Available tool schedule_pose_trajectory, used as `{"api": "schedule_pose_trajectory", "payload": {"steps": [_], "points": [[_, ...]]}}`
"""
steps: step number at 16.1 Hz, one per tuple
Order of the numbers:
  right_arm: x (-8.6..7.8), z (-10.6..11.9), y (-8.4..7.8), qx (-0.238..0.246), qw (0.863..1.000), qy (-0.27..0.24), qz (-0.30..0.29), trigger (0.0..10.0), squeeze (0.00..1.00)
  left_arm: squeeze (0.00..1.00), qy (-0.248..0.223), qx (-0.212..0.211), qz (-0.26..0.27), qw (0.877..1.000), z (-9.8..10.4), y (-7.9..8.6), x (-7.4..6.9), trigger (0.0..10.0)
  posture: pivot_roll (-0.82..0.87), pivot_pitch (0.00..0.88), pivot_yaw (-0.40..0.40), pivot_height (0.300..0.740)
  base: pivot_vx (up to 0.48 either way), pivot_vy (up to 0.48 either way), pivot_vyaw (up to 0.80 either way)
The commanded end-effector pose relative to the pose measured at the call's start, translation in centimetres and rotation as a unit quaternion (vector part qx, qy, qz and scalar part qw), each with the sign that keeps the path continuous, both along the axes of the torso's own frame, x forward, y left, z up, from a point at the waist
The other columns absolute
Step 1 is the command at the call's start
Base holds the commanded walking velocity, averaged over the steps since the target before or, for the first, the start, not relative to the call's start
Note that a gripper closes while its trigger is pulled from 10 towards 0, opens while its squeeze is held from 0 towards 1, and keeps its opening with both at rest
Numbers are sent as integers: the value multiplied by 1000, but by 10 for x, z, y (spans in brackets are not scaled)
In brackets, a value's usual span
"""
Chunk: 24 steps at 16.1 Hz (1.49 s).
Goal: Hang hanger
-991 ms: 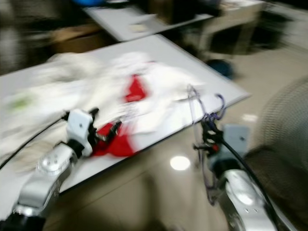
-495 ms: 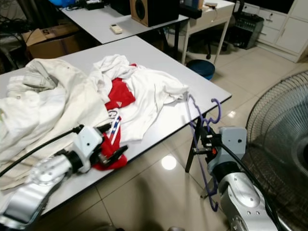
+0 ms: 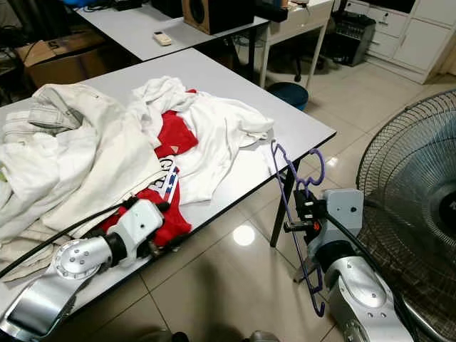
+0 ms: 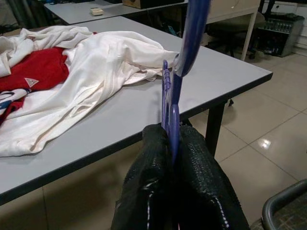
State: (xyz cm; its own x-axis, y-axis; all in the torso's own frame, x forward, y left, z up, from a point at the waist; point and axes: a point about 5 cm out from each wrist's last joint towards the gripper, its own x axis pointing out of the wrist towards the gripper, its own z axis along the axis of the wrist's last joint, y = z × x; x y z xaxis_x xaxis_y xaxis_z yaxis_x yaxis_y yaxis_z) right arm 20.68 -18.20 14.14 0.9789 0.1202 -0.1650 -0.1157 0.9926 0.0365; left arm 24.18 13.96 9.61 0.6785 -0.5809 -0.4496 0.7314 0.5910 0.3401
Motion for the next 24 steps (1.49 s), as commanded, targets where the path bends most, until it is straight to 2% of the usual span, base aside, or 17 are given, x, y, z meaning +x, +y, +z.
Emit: {"api": "schedule_pose_trajectory", "payload": {"steps": [1,5,7,8,13,16,18,19,21,22,23,24], "points": [[-1,0,-2,-5,1000,5,0,10000,0,0,1,32,-10,999,-2,3,-2,0,-190,58,38,740,0,0,0],[0,-1,-1,-6,1000,6,2,10000,0,0,-5,51,-19,999,-1,11,-4,0,-183,54,34,740,0,0,0],[2,-1,0,-7,1000,4,3,10000,0,0,-13,26,-15,999,3,9,-2,0,-185,51,36,740,0,0,0],[2,0,0,-7,1000,3,3,10000,0,0,-2,17,-30,999,3,7,-4,0,-186,50,39,740,0,0,0],[1,-2,-1,-9,1000,3,0,10000,0,0,16,7,-40,999,0,6,-7,0,-190,47,42,740,0,0,0],[2,-2,-1,-8,1000,1,1,10000,0,0,9,-20,-36,999,5,5,-4,0,-192,40,43,740,0,0,0],[3,-1,-2,-9,1000,-3,0,10000,0,0,-10,-82,-29,996,20,-1,3,0,-191,34,43,740,0,0,0],[4,0,-3,-10,1000,-6,-2,10000,0,0,-37,-137,-25,990,36,-4,10,0,-187,28,42,740,0,0,0],[7,1,-2,-6,1000,-13,-6,10000,0,0,-113,-250,-9,962,80,-3,34,0,-176,14,44,740,0,0,0],[9,1,0,-5,1000,-16,-4,10000,0,0,-149,-287,-9,946,105,-1,47,0,-171,10,44,740,0,0,0],[10,1,1,-4,1000,-17,-4,10000,0,0,-169,-305,-10,937,120,0,54,0,-170,8,44,740,0,0,0],[11,1,2,-3,1000,-20,-3,10000,0,0,-198,-337,-18,920,144,2,63,0,-168,3,45,740,0,0,0]]}}
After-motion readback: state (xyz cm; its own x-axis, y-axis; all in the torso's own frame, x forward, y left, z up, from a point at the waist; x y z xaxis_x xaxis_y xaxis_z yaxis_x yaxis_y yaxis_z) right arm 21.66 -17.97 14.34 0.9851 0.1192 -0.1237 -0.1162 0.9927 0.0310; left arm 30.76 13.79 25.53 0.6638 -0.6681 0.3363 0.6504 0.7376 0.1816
